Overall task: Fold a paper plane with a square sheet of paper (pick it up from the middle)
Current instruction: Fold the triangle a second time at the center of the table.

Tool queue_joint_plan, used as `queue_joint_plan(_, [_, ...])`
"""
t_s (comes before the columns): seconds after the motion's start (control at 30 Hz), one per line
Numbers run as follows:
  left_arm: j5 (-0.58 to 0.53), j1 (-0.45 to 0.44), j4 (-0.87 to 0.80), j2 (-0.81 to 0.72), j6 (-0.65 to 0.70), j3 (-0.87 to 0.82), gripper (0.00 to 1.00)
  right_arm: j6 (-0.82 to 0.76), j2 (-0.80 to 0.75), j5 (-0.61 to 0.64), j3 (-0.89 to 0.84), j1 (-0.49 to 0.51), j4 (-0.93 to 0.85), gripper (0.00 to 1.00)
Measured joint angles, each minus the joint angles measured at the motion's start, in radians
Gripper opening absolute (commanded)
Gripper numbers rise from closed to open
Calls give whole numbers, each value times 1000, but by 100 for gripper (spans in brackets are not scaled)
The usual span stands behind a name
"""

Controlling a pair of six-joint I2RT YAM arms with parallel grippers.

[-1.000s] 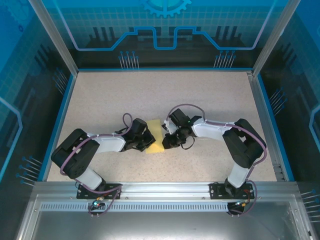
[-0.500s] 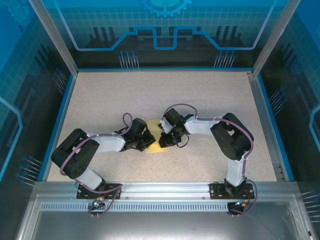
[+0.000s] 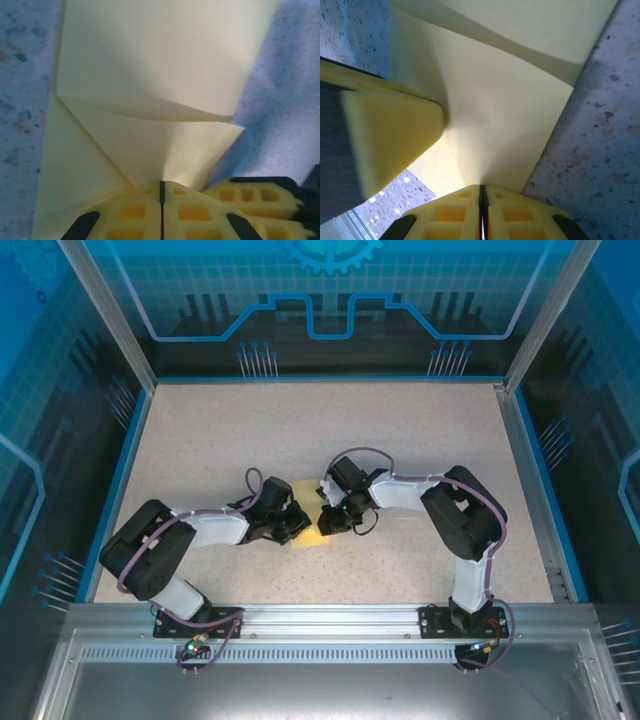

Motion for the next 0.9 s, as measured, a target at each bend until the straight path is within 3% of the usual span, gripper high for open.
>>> queue_joint_plan(0.23, [22,29,29,14,5,-2,8,0,1,0,0,0,2,10])
queue_joint_plan(0.9, [52,273,-45,14,163,27,9,0,2,9,-5,1,29,10])
